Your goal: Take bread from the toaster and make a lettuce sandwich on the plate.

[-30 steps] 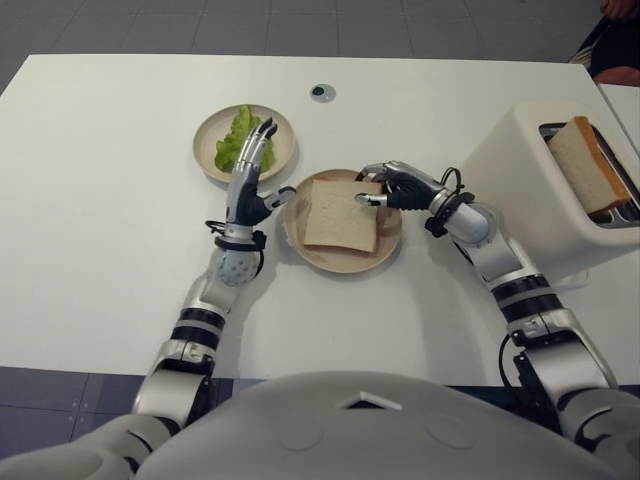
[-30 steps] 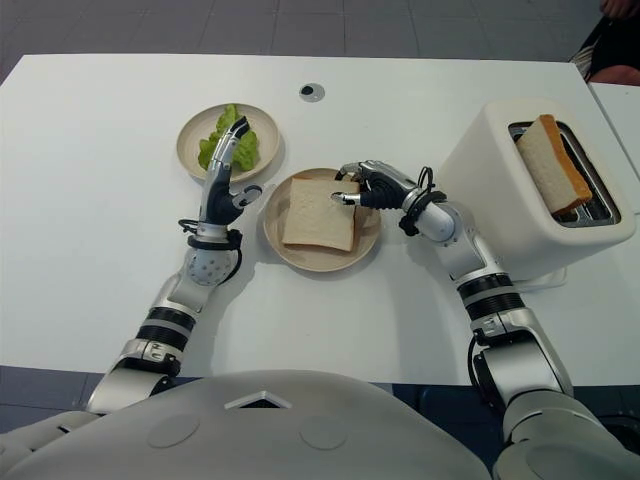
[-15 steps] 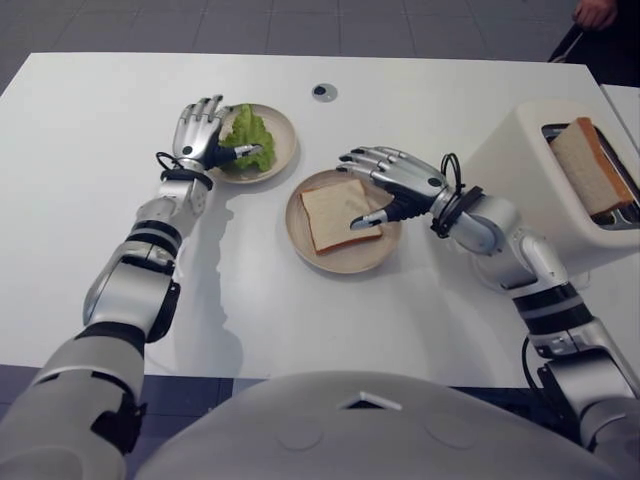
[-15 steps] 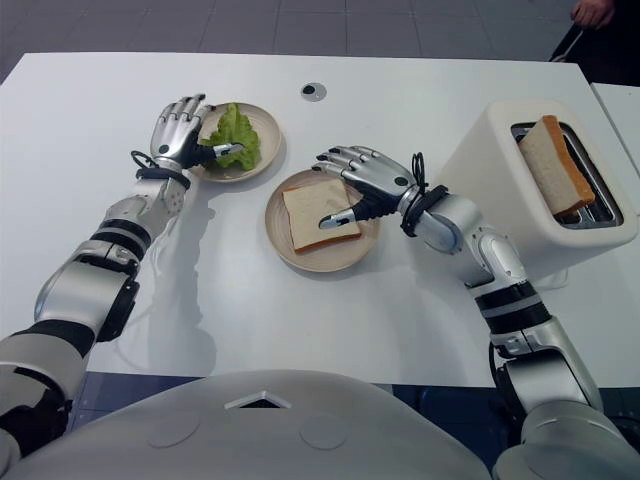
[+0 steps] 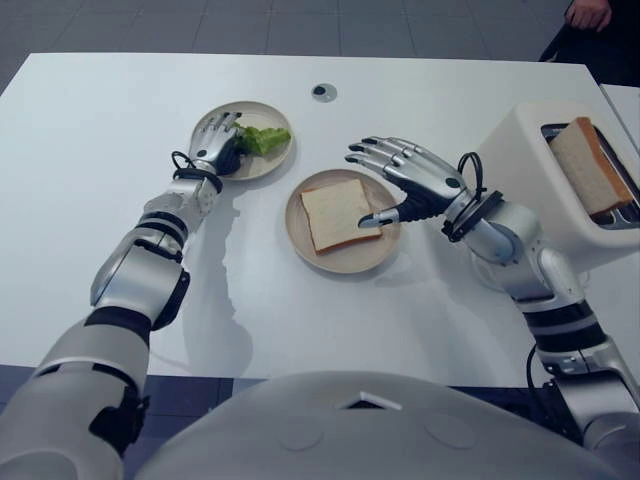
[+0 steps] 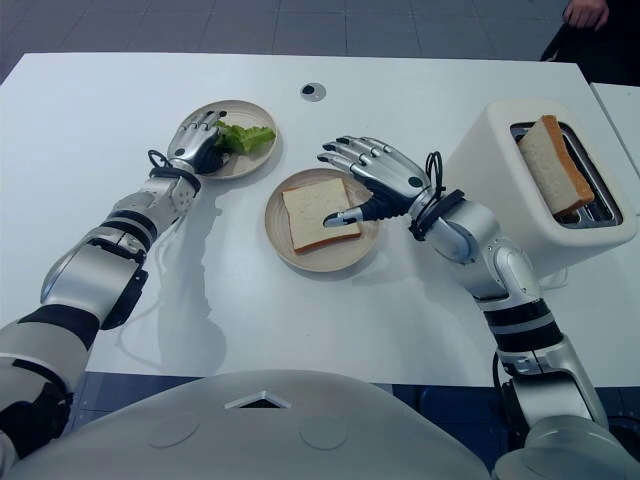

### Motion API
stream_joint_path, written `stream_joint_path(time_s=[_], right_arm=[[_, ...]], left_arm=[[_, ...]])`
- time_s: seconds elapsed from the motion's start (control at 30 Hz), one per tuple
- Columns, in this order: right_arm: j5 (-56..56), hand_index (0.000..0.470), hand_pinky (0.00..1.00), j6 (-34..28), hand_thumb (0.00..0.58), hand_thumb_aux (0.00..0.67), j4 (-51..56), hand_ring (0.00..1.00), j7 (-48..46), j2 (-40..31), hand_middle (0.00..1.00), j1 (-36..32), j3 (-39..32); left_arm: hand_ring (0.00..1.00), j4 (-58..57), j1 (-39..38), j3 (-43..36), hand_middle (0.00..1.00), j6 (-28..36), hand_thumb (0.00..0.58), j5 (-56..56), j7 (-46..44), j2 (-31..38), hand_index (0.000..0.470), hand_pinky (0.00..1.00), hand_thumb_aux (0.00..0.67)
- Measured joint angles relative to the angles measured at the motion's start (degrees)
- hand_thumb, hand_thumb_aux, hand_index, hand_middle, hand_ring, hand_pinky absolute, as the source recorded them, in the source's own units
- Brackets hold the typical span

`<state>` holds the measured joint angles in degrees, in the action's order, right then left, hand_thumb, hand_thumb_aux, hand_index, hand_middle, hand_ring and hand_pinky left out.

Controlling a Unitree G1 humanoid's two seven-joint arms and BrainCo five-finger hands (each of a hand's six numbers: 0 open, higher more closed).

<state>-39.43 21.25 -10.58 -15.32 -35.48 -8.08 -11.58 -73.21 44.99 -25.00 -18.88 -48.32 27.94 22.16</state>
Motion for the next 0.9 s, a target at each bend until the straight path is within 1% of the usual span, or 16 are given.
stream_joint_path(time_s=[0.07, 0.17, 0.23, 0.27, 0.33, 0.43, 0.5, 0.63, 0.73, 0.8, 0.83, 0.9], right_arm=[[-0.04, 0.0, 0.0, 0.09, 0.0, 0.0, 0.27, 0.0, 1.02, 0.33, 0.0, 0.39, -0.01], [0.03, 0.0, 0.0, 0.03, 0.0, 0.0, 0.07, 0.0, 2.28, 0.69, 0.0, 1.42, 0.66], [0.35, 0.0, 0.0, -0.41, 0.0, 0.0, -0.87, 0.0, 2.92, 0.67, 0.0, 1.71, 1.91], [0.77, 0.0, 0.0, -0.46, 0.0, 0.0, -1.17, 0.0, 3.09, 0.66, 0.0, 1.82, 2.37], [1.16, 0.0, 0.0, -0.78, 0.0, 0.0, -1.97, 0.0, 3.54, 0.47, 0.0, 2.47, 4.1], [2.51, 0.0, 0.0, -1.33, 0.0, 0.0, -3.89, 0.0, 3.64, -0.05, 0.0, 3.08, 7.27], [4.02, 0.0, 0.0, -2.04, 0.0, 0.0, -6.55, 0.0, 3.53, -0.98, 0.0, 3.53, 11.22], [7.89, 0.0, 0.0, -4.19, 0.0, 0.0, -10.75, 0.0, 2.76, -3.21, 0.0, 4.06, 19.36], [8.56, 0.0, 0.0, -5.31, 0.0, 0.0, -11.57, 0.0, 2.52, -4.12, 0.0, 5.45, 23.7], [9.25, 0.0, 0.0, -5.64, 0.0, 0.0, -11.64, 0.0, 2.46, -4.23, 0.0, 6.55, 25.16], [9.48, 0.0, 0.0, -5.72, 0.0, 0.0, -11.64, 0.0, 2.46, -4.23, 0.0, 7.23, 25.68], [9.5, 0.0, 0.0, -5.72, 0.0, 0.0, -11.74, 0.0, 2.46, -4.23, 0.0, 8.25, 25.71]], left_arm=[[0.0, 1.99, -0.25, 0.13, 0.0, -2.39, 0.57, 0.98, 2.34, 0.34, 0.407, 0.0, 0.581], [0.0, 9.07, -2.5, 1.74, 0.0, -8.97, 0.567, 4.96, 4.63, 0.2, 0.4, 0.0, 0.57], [0.0, 16.14, -6.53, 2.52, 0.0, -13.64, 0.565, 7.6, 4.4, -0.41, 0.394, 0.0, 0.562], [0.0, 18.25, -7.9, 2.61, 0.0, -14.39, 0.564, 8.32, 3.8, -0.5, 0.393, 0.0, 0.56], [0.0, 28.02, -13.93, 2.09, 0.0, -17.09, 0.566, 10.66, 0.27, -1.36, 0.396, 0.0, 0.565], [0.0, 35.81, -21.55, -1.46, 0.0, -17.9, 0.57, 11.17, -5.3, -4.36, 0.407, 0.0, 0.581], [0.0, 39.21, -25.06, -3.32, 0.0, -17.55, 0.571, 10.65, -8.59, -4.52, 0.411, 0.0, 0.586], [0.0, 43.4, -28.62, -4.6, 0.0, -16.9, 0.571, 9.62, -12.46, -3.96, 0.413, 0.0, 0.589], [0.0, 45.93, -30.4, -5.08, 0.0, -17.0, 0.573, 9.62, -14.26, -4.03, 0.418, 0.0, 0.596], [0.0, 47.19, -31.31, -5.26, 0.0, -17.07, 0.567, 9.63, -14.99, -4.43, 0.4, 0.0, 0.57], [0.0, 48.0, -31.85, -5.29, 0.0, -17.09, 0.0, 9.63, -15.13, -4.76, 0.0, 0.0, 0.0], [0.0, 48.85, -32.0, -4.26, 0.0, -16.25, 0.0, 9.1, -13.54, -5.31, 0.0, 0.0, 0.0]])
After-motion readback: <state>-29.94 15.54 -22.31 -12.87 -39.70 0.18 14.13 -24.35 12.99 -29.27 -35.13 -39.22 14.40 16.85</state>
